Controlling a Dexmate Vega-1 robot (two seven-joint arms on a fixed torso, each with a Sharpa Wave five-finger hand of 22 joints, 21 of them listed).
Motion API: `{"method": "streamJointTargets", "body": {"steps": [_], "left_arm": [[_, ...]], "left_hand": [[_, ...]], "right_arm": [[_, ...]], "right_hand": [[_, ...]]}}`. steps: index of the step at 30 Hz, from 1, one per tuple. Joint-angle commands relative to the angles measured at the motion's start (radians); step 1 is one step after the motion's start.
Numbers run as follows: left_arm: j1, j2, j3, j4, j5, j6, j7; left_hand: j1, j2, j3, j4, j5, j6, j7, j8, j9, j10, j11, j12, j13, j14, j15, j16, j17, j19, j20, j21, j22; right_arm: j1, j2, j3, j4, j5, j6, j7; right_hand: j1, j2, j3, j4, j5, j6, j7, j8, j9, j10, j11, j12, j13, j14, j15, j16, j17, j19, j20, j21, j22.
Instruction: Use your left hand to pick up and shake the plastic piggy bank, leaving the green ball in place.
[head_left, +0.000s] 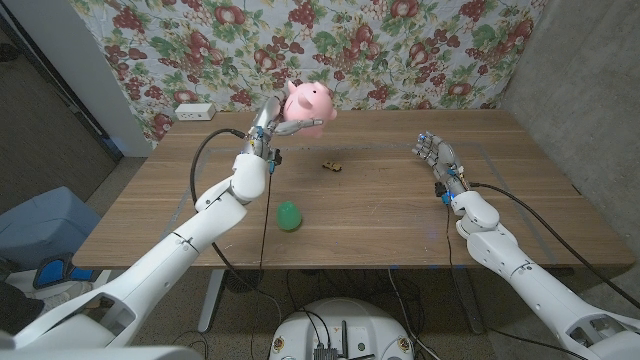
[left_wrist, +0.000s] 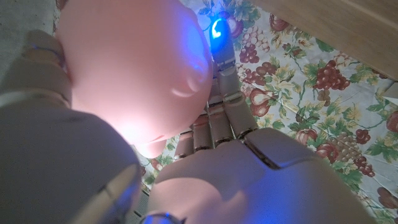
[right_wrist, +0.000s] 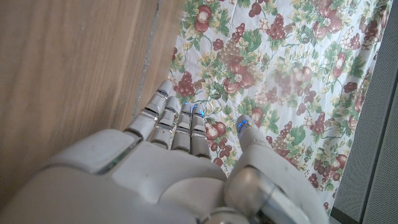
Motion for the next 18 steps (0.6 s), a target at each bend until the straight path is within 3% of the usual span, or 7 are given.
{"method": "streamJointTargets", "body": {"steps": [1, 18], "left_arm": [[-0.063, 0.082, 0.055, -0.077, -0.023, 0.178, -0.17], [-0.07, 0.09, 0.069, -0.074, -0.037, 0.173, -0.148]], "left_hand": [[0.468, 0.46, 0.045, 0.002, 0.005, 0.447, -0.229, 0.012, 0.02, 0.366, -0.359, 0.003, 0.002, 0.365, -0.411, -0.001, 0.0, -0.164, -0.159, 0.006, 0.002], [0.469, 0.459, 0.05, 0.002, 0.007, 0.445, -0.229, 0.009, 0.02, 0.367, -0.357, -0.002, 0.005, 0.364, -0.411, -0.003, 0.001, -0.171, -0.157, 0.013, 0.001]], "right_arm": [[0.008, 0.0, -0.004, 0.004, -0.004, -0.011, -0.003], [0.01, -0.003, -0.002, 0.0, -0.003, -0.014, -0.004]], "right_hand": [[-0.008, -0.004, 0.01, -0.001, -0.001, 0.009, -0.001, 0.002, 0.006, 0.007, 0.004, 0.004, 0.002, 0.01, 0.0, -0.003, 0.001, 0.003, 0.0, -0.002, 0.002], [-0.008, -0.004, 0.01, -0.001, -0.001, 0.011, -0.002, 0.003, 0.006, 0.007, 0.004, 0.004, 0.002, 0.011, -0.001, -0.003, 0.001, 0.005, 0.002, -0.004, 0.002]]}}
